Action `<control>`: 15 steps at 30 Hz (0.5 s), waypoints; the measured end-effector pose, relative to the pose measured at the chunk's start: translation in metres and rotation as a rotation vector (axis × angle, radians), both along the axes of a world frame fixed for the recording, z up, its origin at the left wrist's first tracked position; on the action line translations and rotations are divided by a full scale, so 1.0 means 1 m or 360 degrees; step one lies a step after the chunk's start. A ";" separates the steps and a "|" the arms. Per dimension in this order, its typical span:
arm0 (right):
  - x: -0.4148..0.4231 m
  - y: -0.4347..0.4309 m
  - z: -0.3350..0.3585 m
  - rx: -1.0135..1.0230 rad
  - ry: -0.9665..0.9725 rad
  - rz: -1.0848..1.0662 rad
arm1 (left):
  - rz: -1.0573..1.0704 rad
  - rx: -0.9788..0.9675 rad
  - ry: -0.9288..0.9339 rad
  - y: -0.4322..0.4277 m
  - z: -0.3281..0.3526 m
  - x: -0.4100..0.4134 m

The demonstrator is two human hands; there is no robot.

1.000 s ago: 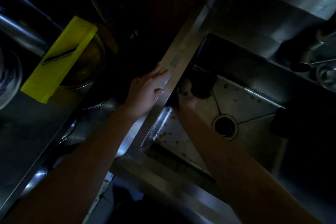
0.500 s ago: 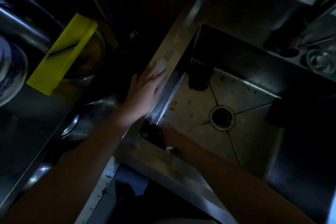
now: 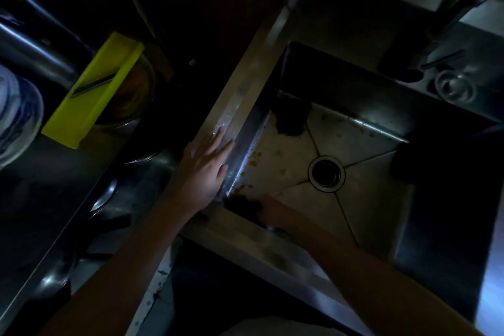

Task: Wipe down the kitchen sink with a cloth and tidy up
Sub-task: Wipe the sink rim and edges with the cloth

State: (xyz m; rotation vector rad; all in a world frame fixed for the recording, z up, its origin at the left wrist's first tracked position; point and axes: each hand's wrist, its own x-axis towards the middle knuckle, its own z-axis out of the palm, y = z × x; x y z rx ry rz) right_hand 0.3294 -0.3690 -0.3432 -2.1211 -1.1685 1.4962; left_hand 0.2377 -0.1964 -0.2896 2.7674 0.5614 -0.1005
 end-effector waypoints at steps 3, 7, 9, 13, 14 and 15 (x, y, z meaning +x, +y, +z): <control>-0.014 0.059 0.017 -0.0043 0.0232 -0.0162 | 0.0039 0.0051 0.0011 -0.006 -0.001 -0.004; -0.005 0.015 0.014 -0.0215 0.0240 -0.0333 | -0.0026 0.0112 0.0094 -0.010 0.003 -0.008; 0.006 -0.029 0.012 -0.0351 0.0237 -0.0360 | -0.0075 0.0100 0.0124 -0.016 0.004 -0.008; 0.032 -0.129 -0.005 -0.0773 0.0028 -0.0220 | 0.0010 -0.0134 0.0120 -0.037 0.001 -0.004; 0.037 -0.150 -0.009 -0.0838 0.0014 -0.0231 | 0.0003 -0.0147 0.0130 -0.041 -0.001 -0.002; 0.040 -0.167 -0.016 -0.0893 0.0024 -0.0275 | -0.0009 -0.0162 0.0145 -0.044 -0.001 -0.001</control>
